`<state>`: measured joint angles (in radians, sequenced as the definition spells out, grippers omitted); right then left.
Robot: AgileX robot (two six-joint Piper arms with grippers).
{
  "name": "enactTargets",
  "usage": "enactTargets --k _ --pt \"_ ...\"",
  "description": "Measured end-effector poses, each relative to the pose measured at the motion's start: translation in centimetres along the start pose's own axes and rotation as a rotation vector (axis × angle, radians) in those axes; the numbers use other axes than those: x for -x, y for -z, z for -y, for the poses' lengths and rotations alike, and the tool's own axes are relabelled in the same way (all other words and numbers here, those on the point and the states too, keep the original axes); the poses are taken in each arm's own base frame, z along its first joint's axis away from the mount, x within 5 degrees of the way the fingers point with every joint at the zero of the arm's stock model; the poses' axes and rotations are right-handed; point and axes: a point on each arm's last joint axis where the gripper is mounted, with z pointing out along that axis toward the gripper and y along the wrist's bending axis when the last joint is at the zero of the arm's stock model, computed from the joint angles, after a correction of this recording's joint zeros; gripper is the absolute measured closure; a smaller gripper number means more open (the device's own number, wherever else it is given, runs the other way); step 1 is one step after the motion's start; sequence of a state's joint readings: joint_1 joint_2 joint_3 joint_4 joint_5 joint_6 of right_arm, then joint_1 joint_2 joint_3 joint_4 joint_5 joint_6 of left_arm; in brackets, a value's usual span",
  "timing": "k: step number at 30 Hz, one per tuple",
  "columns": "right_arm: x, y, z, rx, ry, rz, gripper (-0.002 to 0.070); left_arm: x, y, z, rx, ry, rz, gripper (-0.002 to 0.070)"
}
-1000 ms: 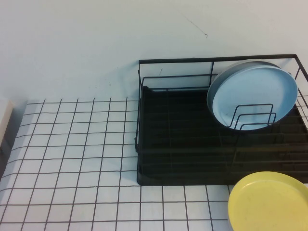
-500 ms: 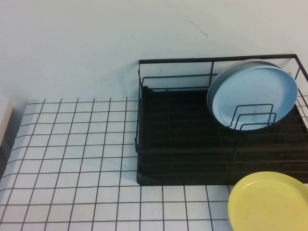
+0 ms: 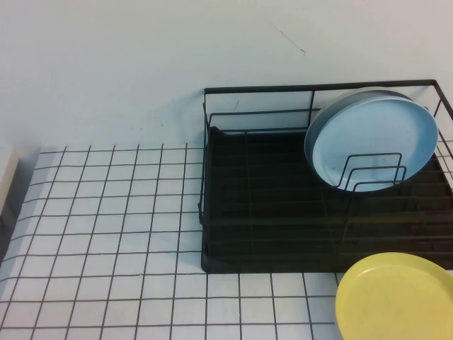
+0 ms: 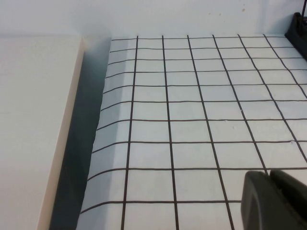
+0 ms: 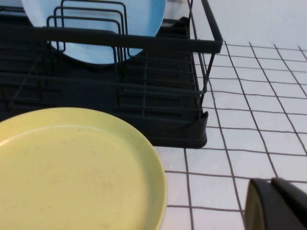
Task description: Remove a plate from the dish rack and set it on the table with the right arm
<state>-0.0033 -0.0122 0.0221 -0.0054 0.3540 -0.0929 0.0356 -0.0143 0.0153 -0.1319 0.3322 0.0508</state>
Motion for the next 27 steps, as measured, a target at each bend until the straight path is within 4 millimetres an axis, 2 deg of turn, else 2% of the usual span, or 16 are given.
enactTargets --k 19,23,27 --pt "0.1 0.0 0.1 -0.010 0.021 0.015 0.0680 0.0 0.0 0.0 0.000 0.000 0.000 0.0678" --pt "1.0 0.0 0.2 -0.025 0.035 0.131 0.0680 0.0 0.0 0.0 0.000 0.000 0.000 0.0678" --pt "3.1 0.5 0.3 -0.044 0.042 0.370 0.0680 0.0 0.0 0.0 0.000 0.000 0.000 0.0678"
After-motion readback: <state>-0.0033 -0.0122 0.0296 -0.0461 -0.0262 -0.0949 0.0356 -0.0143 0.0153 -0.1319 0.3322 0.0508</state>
